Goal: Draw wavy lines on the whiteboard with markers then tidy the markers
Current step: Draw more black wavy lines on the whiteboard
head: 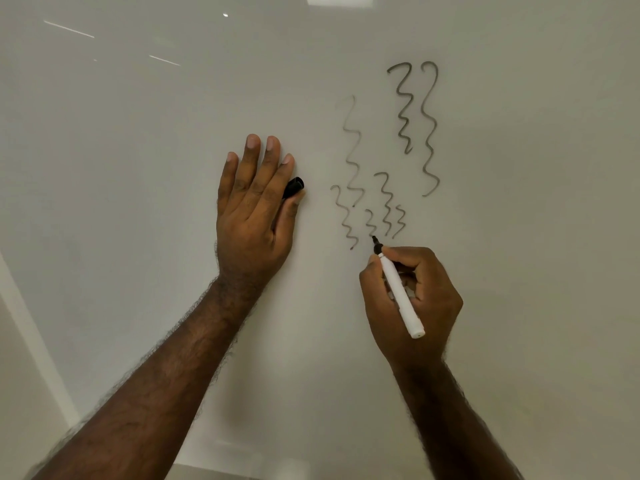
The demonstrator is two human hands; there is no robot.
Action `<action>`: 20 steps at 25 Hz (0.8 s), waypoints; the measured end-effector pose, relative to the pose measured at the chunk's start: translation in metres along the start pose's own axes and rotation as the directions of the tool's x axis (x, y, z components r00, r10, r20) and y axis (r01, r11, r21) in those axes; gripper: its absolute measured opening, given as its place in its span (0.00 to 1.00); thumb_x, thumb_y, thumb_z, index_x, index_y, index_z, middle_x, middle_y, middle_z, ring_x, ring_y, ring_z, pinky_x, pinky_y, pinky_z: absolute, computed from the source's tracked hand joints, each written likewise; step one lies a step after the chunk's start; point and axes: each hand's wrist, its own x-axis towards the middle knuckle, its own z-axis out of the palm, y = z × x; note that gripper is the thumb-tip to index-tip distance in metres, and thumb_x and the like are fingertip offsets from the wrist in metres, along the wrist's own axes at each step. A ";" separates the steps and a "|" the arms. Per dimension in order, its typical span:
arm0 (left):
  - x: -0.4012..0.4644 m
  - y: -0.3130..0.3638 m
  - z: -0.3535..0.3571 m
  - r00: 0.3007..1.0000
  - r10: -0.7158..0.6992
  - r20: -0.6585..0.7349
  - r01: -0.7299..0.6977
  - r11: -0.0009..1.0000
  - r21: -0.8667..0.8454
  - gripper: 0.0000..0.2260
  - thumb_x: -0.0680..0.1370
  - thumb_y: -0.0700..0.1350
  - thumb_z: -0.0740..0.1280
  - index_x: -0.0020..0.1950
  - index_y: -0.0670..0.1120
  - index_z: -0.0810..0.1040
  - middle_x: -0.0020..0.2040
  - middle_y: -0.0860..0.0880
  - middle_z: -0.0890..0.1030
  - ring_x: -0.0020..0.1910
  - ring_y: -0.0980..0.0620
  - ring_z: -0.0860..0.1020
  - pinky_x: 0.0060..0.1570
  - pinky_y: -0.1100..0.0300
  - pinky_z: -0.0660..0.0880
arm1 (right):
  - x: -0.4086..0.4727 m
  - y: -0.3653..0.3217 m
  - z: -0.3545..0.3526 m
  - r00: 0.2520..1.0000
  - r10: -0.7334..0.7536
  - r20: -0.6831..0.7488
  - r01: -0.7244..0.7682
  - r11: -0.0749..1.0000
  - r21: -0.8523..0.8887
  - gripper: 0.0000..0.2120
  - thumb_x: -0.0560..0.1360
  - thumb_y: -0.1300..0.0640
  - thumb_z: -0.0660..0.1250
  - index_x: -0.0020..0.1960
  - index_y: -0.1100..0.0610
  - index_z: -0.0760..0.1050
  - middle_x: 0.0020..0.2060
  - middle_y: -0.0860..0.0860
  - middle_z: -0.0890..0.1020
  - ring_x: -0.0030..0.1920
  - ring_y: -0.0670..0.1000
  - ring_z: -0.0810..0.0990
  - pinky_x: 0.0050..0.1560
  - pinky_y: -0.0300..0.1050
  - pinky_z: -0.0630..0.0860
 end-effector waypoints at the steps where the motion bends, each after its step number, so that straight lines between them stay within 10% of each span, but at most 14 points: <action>1: -0.001 0.000 0.000 1.000 0.000 0.002 0.000 1.000 0.000 0.17 0.84 0.39 0.67 0.72 0.35 0.75 0.74 0.35 0.72 0.76 0.32 0.68 0.77 0.34 0.61 | -0.003 0.001 -0.001 1.000 -0.003 0.000 0.003 1.000 0.002 0.06 0.74 0.64 0.76 0.47 0.66 0.81 0.39 0.52 0.83 0.39 0.44 0.79 0.45 0.31 0.78; 20: -0.016 0.001 -0.002 1.000 -0.014 0.012 0.014 1.000 -0.004 0.17 0.84 0.38 0.68 0.72 0.34 0.75 0.74 0.35 0.72 0.76 0.32 0.68 0.78 0.35 0.62 | -0.006 -0.005 0.010 0.980 -0.093 0.178 0.087 0.995 0.042 0.05 0.77 0.61 0.76 0.50 0.63 0.83 0.40 0.52 0.84 0.38 0.48 0.82 0.43 0.39 0.80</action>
